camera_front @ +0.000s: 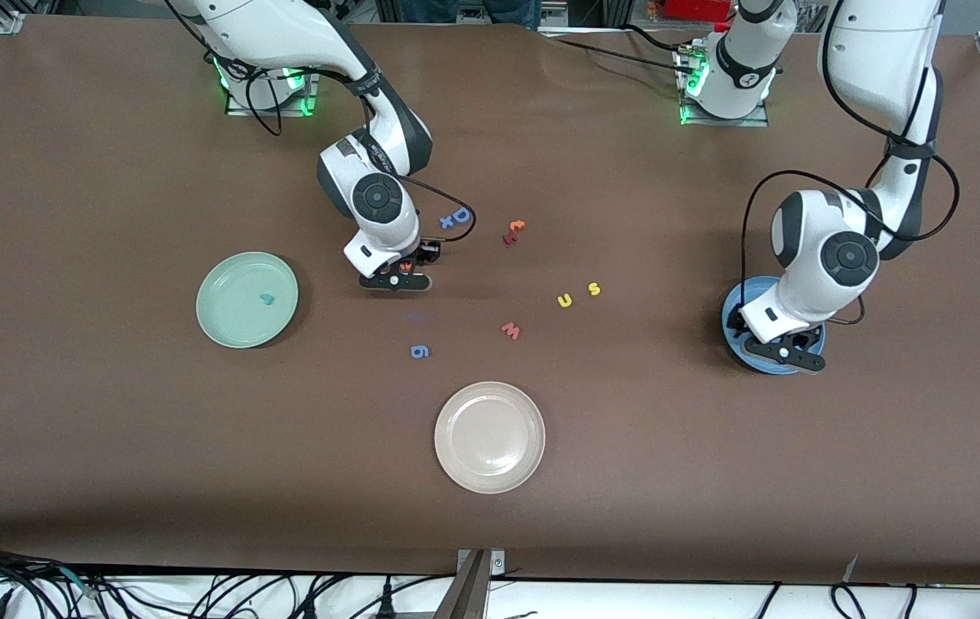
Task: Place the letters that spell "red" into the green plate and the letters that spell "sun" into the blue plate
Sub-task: 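Put the green u on the blue plate while the right gripper grasps 'e', then place the orange e on the green plate while the left gripper grasps 's'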
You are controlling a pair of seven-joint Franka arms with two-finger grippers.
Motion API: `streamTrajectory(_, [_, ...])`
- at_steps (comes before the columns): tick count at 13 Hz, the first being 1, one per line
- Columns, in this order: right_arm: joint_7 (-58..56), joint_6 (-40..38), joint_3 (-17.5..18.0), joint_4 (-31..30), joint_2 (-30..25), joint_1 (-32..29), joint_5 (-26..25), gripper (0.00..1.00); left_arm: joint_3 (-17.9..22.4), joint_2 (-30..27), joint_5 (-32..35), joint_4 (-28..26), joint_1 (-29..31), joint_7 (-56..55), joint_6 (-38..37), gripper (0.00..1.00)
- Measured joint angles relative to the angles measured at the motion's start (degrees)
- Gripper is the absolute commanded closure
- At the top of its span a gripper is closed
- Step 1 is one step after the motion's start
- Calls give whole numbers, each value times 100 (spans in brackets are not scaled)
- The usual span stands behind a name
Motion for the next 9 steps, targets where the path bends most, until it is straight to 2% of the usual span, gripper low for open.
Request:
streamTrajectory(1, [0,18,3,1,-6,1,0,84,-88,-88,-71,4,-182,-311,-9,0])
streamTrajectory(2, [0,24,5,2,-12,2,0,87,-206,-148,-98,4,-398,-752,-23,0])
streamTrajectory(6, [-7,20,-47,17,-30,1,-3,87,-498,-164,-109,-3,-1376,-2899,-35,0])
streamTrajectory(9, [-364,-281,-351,84,-264,2,-13,87,-760,-126,-109,-4,-1557,-4509,-38,4])
